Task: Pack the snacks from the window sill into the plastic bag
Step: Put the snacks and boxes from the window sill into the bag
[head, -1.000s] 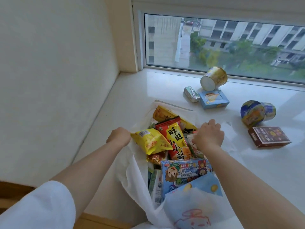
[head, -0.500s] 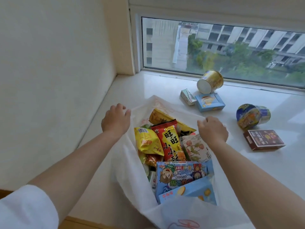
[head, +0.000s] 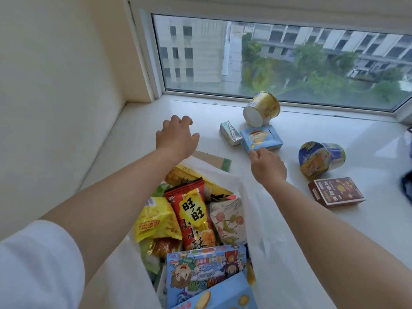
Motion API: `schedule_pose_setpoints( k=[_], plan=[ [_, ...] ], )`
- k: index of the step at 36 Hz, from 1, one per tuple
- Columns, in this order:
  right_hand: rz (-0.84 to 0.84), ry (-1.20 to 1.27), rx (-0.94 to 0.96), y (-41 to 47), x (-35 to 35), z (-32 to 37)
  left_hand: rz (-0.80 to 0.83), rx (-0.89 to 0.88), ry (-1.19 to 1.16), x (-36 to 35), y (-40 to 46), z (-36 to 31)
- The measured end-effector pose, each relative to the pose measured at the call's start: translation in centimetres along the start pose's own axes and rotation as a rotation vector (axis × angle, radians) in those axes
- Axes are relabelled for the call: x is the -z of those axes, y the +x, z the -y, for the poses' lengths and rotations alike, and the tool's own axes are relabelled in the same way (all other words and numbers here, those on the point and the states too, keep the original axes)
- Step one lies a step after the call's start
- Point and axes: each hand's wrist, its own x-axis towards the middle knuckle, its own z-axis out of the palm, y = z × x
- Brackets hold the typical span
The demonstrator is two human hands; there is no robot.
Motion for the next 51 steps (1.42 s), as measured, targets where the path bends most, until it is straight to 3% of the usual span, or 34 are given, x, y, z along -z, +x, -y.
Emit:
schedule_pose_setpoints(
  k=[5,13,20,26,36,47,51],
  plan=[
    [0.132,-0.098,-0.043,4.9,-1.4,-2.4,0.11,-0.006,0.038,-3.3,4.5,-1.6],
    [0.273,-0.142,-0.09,11.5,-5.3,-4.0,0.437,-0.089,0.131,-10.1,10.9,-1.9],
    [0.323,-0.162,-0.053,17.1,-9.5,-4.2,0.725,-0.205,0.381,-15.9,15.0,-1.0],
    [0.268,-0.207,0.049,20.5,-12.4,-3.9,0.859,-0.22,0.388,-19.6,16.9,0.4],
    [0.031,-0.282,0.241,25.6,-15.4,-1.2,1.009,-0.274,0.426,-20.5,19.5,-0.2],
    [0.072,-0.36,0.002,28.9,-17.1,-0.1,1.156,-0.207,0.476,-20.8,20.2,-0.5],
    [0.097,-0.374,0.021,27.6,-16.8,-0.4,1.174,-0.177,0.481,-20.2,20.0,-0.1]
  ],
)
